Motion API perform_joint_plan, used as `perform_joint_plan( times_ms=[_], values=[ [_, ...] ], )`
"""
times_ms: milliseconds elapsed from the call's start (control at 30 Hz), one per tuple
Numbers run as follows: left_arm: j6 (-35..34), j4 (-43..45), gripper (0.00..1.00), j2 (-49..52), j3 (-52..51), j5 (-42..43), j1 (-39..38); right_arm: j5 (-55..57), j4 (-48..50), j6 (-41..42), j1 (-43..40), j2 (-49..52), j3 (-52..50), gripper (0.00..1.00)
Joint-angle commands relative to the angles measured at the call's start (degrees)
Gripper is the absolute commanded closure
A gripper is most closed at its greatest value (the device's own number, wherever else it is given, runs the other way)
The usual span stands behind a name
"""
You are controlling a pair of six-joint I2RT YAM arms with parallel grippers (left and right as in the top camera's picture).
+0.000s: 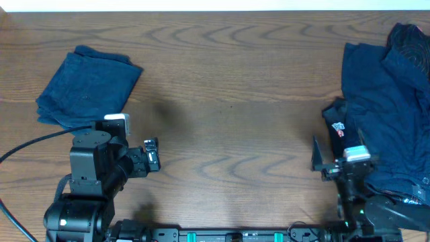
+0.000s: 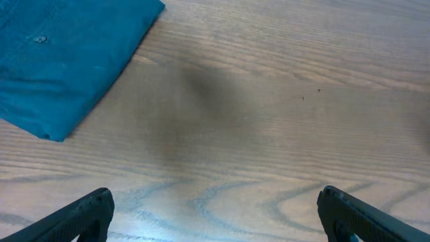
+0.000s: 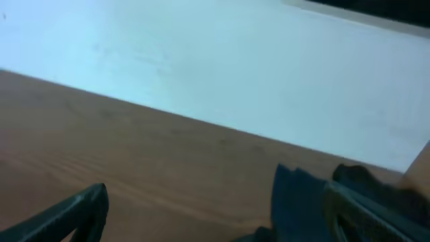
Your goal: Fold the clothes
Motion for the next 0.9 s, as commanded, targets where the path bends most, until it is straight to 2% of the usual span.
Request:
perform_joint_plan(
  times_ms=[0,67,167,867],
  values=[
    [0.0,0.0,0.02,0.0,0.0,-0.6,0.1,-0.9,6.4,-7.8,-0.5,-0.3,-7.1,0.01],
    [0.0,0.0,0.02,0.0,0.0,-0.6,0.1,-0.9,8.6,-7.7,-0.5,-0.3,-9.9,0.01],
    [0.0,0.0,0.02,0.0,0.0,-0.6,0.1,-0.1,5.2,-6.1,-0.5,-0.3,-9.8,0.01],
    [0.0,0.0,0.02,0.0,0.0,-0.6,0.1,0.8,5.2,-5.8,-0.5,0.5,-9.8,0.01]
  ],
)
